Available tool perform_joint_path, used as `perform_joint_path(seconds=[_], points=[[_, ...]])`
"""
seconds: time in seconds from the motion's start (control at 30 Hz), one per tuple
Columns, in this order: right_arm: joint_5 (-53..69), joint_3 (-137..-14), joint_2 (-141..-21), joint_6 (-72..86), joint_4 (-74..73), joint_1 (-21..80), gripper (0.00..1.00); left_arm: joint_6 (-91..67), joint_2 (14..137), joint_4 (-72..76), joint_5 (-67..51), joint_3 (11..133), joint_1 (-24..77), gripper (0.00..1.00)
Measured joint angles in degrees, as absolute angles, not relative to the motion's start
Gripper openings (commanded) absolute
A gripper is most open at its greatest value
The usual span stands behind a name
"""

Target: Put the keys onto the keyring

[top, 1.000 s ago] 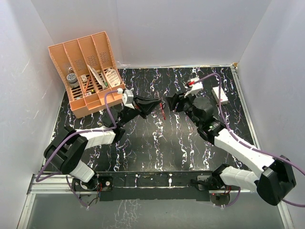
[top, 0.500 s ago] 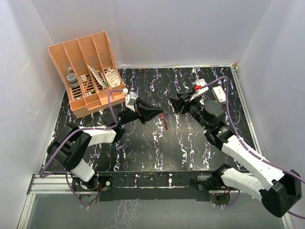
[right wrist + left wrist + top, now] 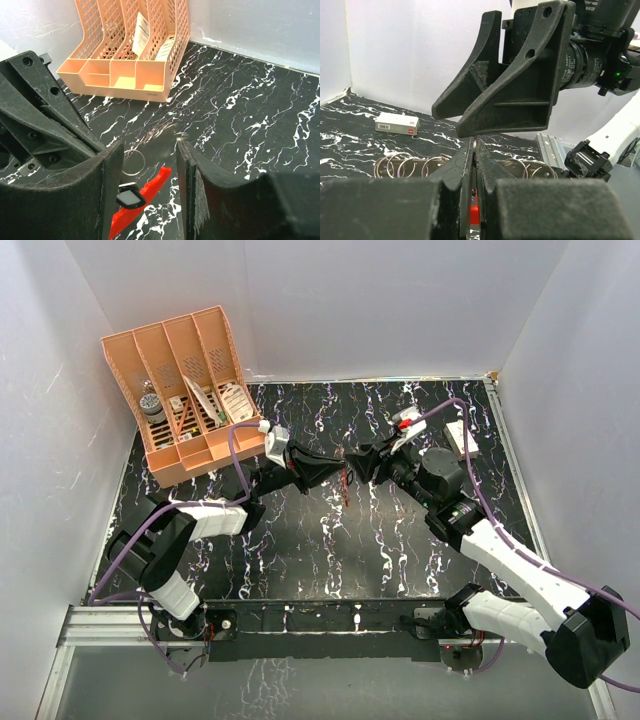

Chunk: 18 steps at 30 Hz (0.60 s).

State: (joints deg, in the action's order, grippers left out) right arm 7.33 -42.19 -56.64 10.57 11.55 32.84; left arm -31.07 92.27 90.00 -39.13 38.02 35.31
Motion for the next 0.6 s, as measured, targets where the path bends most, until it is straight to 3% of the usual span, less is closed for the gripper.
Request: perform_joint_path(seconds=[0.6], points=[[4.0, -41.4, -63.1, 17.1, 13.9, 32.5, 0.44, -28.3, 95.7, 90.0, -29.1, 39.0, 35.3, 0.0]])
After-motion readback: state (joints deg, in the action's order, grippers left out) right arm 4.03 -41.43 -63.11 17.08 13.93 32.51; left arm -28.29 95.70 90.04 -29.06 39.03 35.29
